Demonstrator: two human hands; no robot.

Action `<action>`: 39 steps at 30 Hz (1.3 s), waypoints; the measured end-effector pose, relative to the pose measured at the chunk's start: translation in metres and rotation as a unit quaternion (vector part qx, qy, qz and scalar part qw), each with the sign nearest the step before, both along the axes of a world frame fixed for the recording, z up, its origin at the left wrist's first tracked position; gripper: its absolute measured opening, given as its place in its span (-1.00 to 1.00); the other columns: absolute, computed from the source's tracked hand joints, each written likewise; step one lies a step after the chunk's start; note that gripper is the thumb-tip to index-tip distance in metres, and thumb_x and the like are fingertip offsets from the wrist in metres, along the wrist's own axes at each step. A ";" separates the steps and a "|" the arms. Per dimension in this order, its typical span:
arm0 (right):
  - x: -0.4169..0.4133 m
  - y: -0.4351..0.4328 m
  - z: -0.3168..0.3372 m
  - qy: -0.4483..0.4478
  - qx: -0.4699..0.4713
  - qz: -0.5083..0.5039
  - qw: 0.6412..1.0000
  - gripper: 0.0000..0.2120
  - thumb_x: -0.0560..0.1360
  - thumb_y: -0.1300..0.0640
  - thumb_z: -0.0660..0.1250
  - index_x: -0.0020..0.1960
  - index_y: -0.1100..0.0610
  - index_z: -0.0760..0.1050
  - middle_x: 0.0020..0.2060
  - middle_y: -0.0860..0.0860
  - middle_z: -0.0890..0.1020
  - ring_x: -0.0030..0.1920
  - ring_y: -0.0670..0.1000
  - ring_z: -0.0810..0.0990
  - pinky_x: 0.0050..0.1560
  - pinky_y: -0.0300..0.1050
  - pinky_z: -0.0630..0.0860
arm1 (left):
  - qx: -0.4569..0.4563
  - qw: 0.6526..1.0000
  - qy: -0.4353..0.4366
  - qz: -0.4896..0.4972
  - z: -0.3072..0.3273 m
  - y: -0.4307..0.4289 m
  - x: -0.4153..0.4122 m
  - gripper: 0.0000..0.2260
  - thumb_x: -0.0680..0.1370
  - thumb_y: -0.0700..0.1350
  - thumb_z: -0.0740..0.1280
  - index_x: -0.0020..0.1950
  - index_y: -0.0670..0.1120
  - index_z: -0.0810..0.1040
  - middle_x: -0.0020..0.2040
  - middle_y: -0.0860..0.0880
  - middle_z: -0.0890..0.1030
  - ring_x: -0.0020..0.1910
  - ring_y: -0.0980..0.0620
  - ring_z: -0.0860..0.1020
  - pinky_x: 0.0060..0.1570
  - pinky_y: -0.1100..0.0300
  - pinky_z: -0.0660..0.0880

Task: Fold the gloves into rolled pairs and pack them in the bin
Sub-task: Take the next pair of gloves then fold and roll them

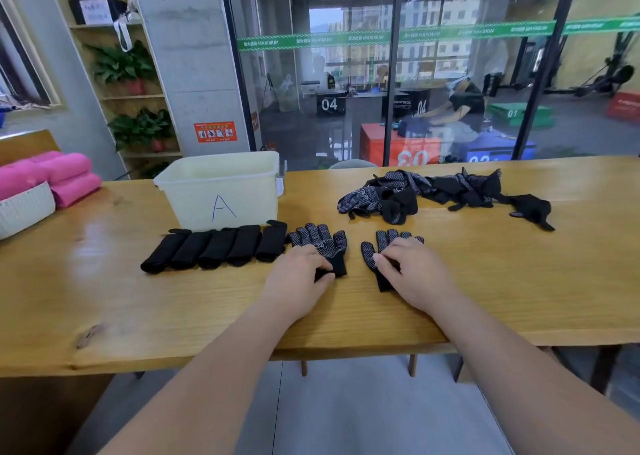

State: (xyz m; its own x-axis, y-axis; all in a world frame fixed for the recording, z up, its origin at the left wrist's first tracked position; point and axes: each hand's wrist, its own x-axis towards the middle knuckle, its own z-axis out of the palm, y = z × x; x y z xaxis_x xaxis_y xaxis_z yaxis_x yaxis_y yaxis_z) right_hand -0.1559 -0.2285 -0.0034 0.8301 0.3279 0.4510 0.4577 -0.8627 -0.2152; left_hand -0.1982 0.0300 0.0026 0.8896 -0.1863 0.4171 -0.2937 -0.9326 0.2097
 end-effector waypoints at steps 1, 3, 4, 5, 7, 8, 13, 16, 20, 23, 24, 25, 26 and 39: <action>0.001 0.000 0.000 0.000 0.004 -0.001 1.000 -0.58 0.69 -0.25 0.09 -0.07 -0.07 0.61 -0.13 -0.20 0.51 -0.03 -0.09 0.48 -0.01 -0.07 0.54 | 0.012 1.000 0.002 0.000 0.002 0.000 0.000 -0.80 0.67 0.12 0.34 0.22 0.14 0.69 0.09 0.17 0.54 0.17 0.09 0.49 0.20 0.07 0.45; 0.002 0.000 -0.001 0.002 0.012 -0.001 1.000 -0.60 0.69 -0.25 0.09 -0.08 -0.08 0.59 -0.15 -0.20 0.50 -0.04 -0.09 0.48 -0.02 -0.07 0.53 | 0.048 0.999 -0.003 -0.007 0.004 0.001 -0.001 -0.80 0.70 0.09 0.30 0.22 0.14 0.68 0.09 0.16 0.54 0.17 0.07 0.50 0.21 0.05 0.43; 0.002 0.000 -0.001 0.003 0.015 0.000 1.000 -0.60 0.70 -0.25 0.09 -0.09 -0.08 0.58 -0.16 -0.19 0.51 -0.04 -0.09 0.48 -0.02 -0.07 0.53 | 0.058 0.998 -0.007 -0.012 0.007 0.001 -0.002 -0.80 0.72 0.08 0.28 0.22 0.13 0.68 0.08 0.14 0.54 0.16 0.06 0.50 0.21 0.05 0.43; 0.003 -0.001 -0.001 0.006 0.021 -0.001 1.000 -0.59 0.69 -0.25 0.08 -0.09 -0.08 0.58 -0.16 -0.18 0.52 -0.04 -0.08 0.48 -0.01 -0.07 0.53 | 0.055 0.998 -0.009 -0.019 0.011 0.001 -0.003 -0.78 0.73 0.07 0.26 0.22 0.10 0.68 0.07 0.13 0.54 0.15 0.05 0.51 0.19 0.04 0.45; 0.005 -0.002 -0.003 0.012 0.041 -0.003 0.999 -0.55 0.69 -0.27 0.07 -0.08 -0.06 0.61 -0.15 -0.16 0.54 -0.04 -0.08 0.48 -0.01 -0.04 0.54 | 0.006 0.999 -0.009 -0.032 0.028 0.003 -0.006 -0.77 0.74 0.03 0.23 0.18 0.03 0.68 0.01 0.11 0.53 0.06 0.05 0.51 0.12 0.04 0.48; 0.006 -0.004 -0.003 0.014 0.050 -0.004 0.999 -0.52 0.69 -0.29 0.05 -0.08 -0.06 0.62 -0.15 -0.15 0.55 -0.04 -0.08 0.48 -0.01 -0.03 0.54 | -0.027 0.999 0.000 -0.038 0.040 0.004 -0.008 -0.76 0.75 0.02 0.22 0.14 0.01 0.67 -0.02 0.10 0.52 0.01 0.06 0.51 0.09 0.04 0.50; 0.006 -0.006 0.000 0.040 0.072 -0.005 0.997 -0.43 0.65 -0.34 -0.05 -0.10 -0.06 0.62 -0.16 -0.13 0.58 -0.05 -0.09 0.51 0.01 0.04 0.55 | -0.119 0.991 0.042 -0.034 0.118 0.013 -0.006 -0.76 0.76 0.03 0.21 0.06 -0.03 0.61 -0.05 0.07 0.58 -0.05 0.07 0.55 -0.03 0.12 0.48; 0.005 -0.007 0.002 0.046 0.080 -0.004 0.996 -0.45 0.65 -0.33 -0.03 -0.14 -0.05 0.59 -0.17 -0.12 0.59 -0.07 -0.11 0.51 0.00 0.05 0.55 | -0.106 0.992 0.058 -0.027 0.148 0.019 0.003 -0.78 0.76 0.01 0.21 -0.01 0.05 0.59 -0.11 0.12 0.57 -0.07 0.15 0.54 -0.07 0.20 0.42; 0.004 -0.006 0.003 0.049 0.086 -0.001 0.995 -0.53 0.68 -0.25 0.08 -0.15 -0.03 0.60 -0.20 -0.11 0.58 -0.09 -0.12 0.51 -0.01 0.04 0.55 | -0.077 0.997 0.027 -0.001 0.161 0.021 0.021 -0.82 0.75 -0.03 0.23 0.14 0.01 0.63 0.00 0.05 0.61 0.01 0.07 0.58 0.01 0.18 0.45; 0.004 -0.007 0.004 0.056 0.105 -0.004 0.993 -0.53 0.68 -0.25 0.08 -0.13 -0.04 0.63 -0.18 -0.12 0.59 -0.10 -0.12 0.53 -0.02 0.05 0.57 | -0.066 0.995 -0.080 0.004 0.169 0.015 0.024 -0.81 0.76 -0.05 0.21 0.11 -0.04 0.61 0.03 0.02 0.59 0.01 0.02 0.57 0.09 0.10 0.51; 0.004 -0.007 0.004 0.057 0.109 -0.006 0.992 -0.51 0.67 -0.28 0.06 -0.13 -0.04 0.63 -0.18 -0.12 0.60 -0.11 -0.12 0.54 -0.04 0.05 0.57 | -0.068 0.991 -0.117 0.000 0.170 0.012 0.022 -0.81 0.76 -0.05 0.20 0.12 -0.04 0.60 0.04 0.03 0.58 0.01 0.03 0.56 0.09 0.10 0.50; 0.005 -0.008 0.003 0.056 0.113 -0.008 0.992 -0.47 0.65 -0.31 0.04 -0.13 -0.03 0.63 -0.18 -0.11 0.60 -0.11 -0.11 0.54 -0.04 0.05 0.57 | -0.068 0.987 -0.145 -0.010 0.168 0.009 0.019 -0.81 0.76 -0.04 0.19 0.13 -0.03 0.59 0.05 0.03 0.57 0.01 0.04 0.55 0.08 0.12 0.48; 0.005 -0.008 0.002 0.056 0.115 -0.010 0.992 -0.45 0.64 -0.33 0.01 -0.13 -0.02 0.63 -0.18 -0.11 0.61 -0.10 -0.10 0.54 -0.04 0.06 0.57 | -0.060 0.985 -0.160 -0.027 0.163 0.006 0.015 -0.81 0.76 -0.03 0.18 0.12 -0.03 0.57 0.05 0.03 0.55 0.00 0.04 0.53 0.06 0.13 0.46; 0.010 -0.007 -0.003 0.014 0.099 -0.017 0.995 -0.72 0.65 -0.17 0.27 0.04 -0.04 0.68 -0.06 -0.16 0.59 0.07 -0.05 0.50 0.09 0.00 0.55 | -0.004 0.999 -0.027 -0.038 0.011 -0.011 -0.003 -0.71 0.73 0.11 0.20 0.25 0.04 0.67 0.21 0.12 0.59 0.22 0.09 0.53 0.20 0.11 0.53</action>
State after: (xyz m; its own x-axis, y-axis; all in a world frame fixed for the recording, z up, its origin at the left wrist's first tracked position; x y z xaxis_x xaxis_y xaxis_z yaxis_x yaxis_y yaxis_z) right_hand -0.1459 -0.2359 -0.0064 0.8524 0.2071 0.4802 0.4209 -0.8167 -0.3948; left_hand -0.2010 0.0186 0.0138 0.8493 -0.2489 0.4656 -0.3749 -0.9053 0.1998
